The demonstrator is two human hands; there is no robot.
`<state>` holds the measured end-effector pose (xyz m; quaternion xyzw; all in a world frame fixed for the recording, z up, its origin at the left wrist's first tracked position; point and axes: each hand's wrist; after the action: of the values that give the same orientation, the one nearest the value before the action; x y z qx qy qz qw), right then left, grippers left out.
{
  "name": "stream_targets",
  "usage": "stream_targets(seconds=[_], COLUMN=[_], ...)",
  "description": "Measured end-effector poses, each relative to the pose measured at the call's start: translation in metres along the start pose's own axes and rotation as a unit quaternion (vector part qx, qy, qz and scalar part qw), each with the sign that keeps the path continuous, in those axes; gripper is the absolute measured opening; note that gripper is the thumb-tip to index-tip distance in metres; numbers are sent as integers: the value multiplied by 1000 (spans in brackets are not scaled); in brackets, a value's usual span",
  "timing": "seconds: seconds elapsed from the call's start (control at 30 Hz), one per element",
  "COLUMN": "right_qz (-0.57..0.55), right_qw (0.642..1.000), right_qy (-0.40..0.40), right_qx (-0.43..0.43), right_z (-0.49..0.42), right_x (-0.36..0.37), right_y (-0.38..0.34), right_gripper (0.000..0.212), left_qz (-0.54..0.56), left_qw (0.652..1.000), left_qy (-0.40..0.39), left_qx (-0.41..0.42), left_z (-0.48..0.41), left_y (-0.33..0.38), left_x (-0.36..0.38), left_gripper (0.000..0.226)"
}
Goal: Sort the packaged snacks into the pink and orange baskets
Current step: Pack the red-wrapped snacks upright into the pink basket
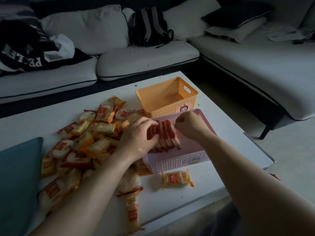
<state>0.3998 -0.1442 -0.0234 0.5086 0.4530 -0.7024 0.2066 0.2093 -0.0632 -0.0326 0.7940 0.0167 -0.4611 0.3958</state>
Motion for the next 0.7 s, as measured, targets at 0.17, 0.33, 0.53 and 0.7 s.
stream_targets(seconds=[0.17, 0.33, 0.53, 0.7], right_qz=[14, -23, 104, 364], right_qw=[995, 979, 937, 867], right_qy=[86, 71, -116, -173], right_qx=[-43, -188, -313, -295], right_z=[12, 39, 81, 109], right_x=[-7, 12, 50, 79], right_y=[-34, -102, -158, -165], right_gripper=[17, 17, 13, 35], left_qz=[9, -18, -9, -10], left_qw=[997, 987, 963, 939], left_qy=[50, 78, 67, 16], left_qx=[-51, -139, -261, -343], left_z=[30, 83, 159, 193], left_y=[-15, -42, -77, -95], left_x=[-38, -88, -124, -140], left_gripper=[30, 16, 19, 43])
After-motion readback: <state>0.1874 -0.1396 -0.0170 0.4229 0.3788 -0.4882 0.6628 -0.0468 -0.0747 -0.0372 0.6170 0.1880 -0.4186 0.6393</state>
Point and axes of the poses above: each hand's wrist, its own z-axis away from the middle knuckle, its own x-axis out of the palm, y = z × x, and after that the axes turned 14 degrees about z, right-handed
